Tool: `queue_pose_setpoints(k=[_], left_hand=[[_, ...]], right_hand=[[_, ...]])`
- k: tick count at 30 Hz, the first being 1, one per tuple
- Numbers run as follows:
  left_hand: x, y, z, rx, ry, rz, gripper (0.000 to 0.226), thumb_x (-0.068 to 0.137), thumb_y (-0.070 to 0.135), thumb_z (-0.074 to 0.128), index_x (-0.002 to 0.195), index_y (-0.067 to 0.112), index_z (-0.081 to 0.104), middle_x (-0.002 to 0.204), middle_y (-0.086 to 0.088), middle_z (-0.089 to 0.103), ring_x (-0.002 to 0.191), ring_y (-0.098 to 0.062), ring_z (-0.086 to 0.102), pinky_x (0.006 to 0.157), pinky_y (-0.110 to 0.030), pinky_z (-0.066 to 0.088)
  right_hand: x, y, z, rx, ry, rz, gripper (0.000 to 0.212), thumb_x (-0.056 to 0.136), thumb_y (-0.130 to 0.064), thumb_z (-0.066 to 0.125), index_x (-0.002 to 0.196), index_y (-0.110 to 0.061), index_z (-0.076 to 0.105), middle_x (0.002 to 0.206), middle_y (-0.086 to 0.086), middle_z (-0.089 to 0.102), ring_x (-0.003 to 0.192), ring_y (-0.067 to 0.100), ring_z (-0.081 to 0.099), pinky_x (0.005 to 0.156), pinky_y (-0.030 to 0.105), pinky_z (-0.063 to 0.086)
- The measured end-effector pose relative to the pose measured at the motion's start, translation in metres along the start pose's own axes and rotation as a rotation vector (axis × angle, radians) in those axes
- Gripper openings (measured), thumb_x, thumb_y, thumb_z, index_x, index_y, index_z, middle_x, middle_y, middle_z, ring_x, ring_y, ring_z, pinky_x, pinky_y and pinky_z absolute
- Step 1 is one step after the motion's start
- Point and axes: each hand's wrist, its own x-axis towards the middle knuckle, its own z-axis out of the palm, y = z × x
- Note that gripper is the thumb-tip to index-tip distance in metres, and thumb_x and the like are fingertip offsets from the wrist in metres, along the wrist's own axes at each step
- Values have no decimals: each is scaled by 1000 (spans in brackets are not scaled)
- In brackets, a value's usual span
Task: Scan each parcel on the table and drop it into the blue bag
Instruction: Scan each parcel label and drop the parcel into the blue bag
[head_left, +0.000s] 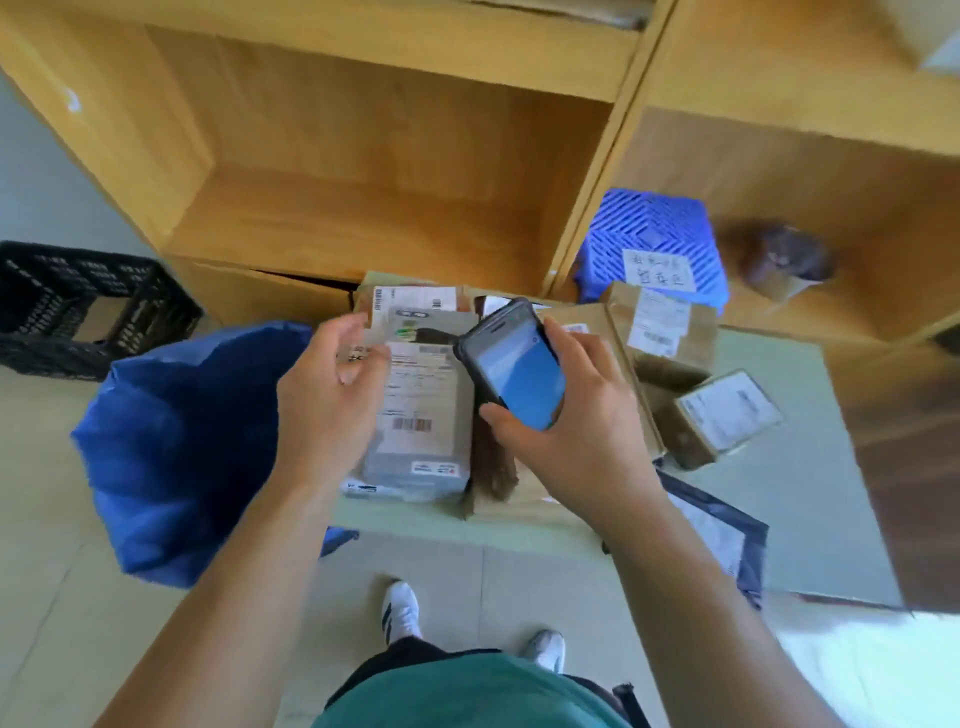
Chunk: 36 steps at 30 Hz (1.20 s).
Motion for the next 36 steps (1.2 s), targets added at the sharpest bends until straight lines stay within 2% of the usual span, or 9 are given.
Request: queue_pose_setpoints(k=[2, 6, 10, 15, 22, 27, 30, 33, 36], left_hand=[[-12, 19, 30, 25, -58, 47, 36, 100, 35, 61, 135, 32, 58, 133, 19, 62, 93, 21, 55, 89, -15, 45], [-44, 52, 98, 35, -175, 140, 35, 98, 30, 64, 133, 27, 60, 131, 15, 63, 96, 15, 58, 81, -3, 41], [-88, 74, 166, 52, -250, 275, 35, 95, 33, 61, 129, 29, 64, 128, 17, 65, 118, 0, 58, 102, -27, 48], [-144, 77, 256, 74, -437, 396, 37, 93, 25, 62, 130, 25, 64, 128, 16, 65, 120, 3, 56, 102, -14, 41], [-179, -16, 342, 329, -613, 135, 46, 93, 15, 67, 137, 15, 58, 135, -4, 62, 124, -20, 57, 102, -30, 46], [-170, -78, 360, 423, -558, -109, 67, 84, 42, 72, 141, 13, 51, 137, -6, 58, 127, -24, 53, 103, -41, 49], [-162, -100, 370, 428, -525, -234, 82, 67, 65, 67, 130, 13, 55, 127, -5, 64, 115, -26, 62, 89, -44, 57], [-158, -100, 373, 381, -547, -335, 57, 75, 51, 77, 110, 9, 62, 108, -3, 69, 97, -25, 66, 74, -31, 50], [-155, -104, 374, 249, -537, -453, 52, 74, 36, 87, 111, 11, 61, 106, -1, 70, 93, -21, 68, 71, -29, 51]], right_hand=[[-8, 24, -21, 0, 36, 40, 94, 72, -57, 75, 150, -27, 33, 132, -12, 40, 115, 4, 41, 90, 19, 37], [-29, 80, -65, 18, 109, 135, 95, 72, -57, 76, 151, -27, 31, 134, -12, 38, 116, 1, 37, 95, 24, 43], [-57, 145, -103, 37, 172, 250, 94, 73, -53, 77, 151, -26, 32, 133, -11, 39, 118, 9, 43, 89, 21, 40], [-100, 230, -130, -2, 228, 394, 94, 74, -56, 76, 151, -26, 31, 132, -12, 41, 107, 1, 38, 86, 21, 37], [-147, 302, -116, -34, 114, 550, 93, 74, -52, 77, 151, -24, 31, 132, -4, 40, 111, 13, 41, 88, 29, 39], [-161, 331, -94, -50, 11, 543, 92, 72, -47, 80, 149, -20, 36, 129, -1, 43, 112, 19, 48, 87, 28, 38], [-161, 339, -84, -66, -41, 519, 92, 72, -43, 82, 149, -19, 38, 130, -1, 44, 111, 13, 44, 89, 24, 33], [-162, 344, -76, -66, -62, 515, 94, 70, -41, 84, 148, -16, 39, 130, 0, 46, 113, 13, 45, 91, 22, 33], [-163, 348, -73, -93, -103, 501, 95, 69, -41, 84, 148, -14, 39, 129, 1, 46, 113, 19, 48, 91, 27, 40]])
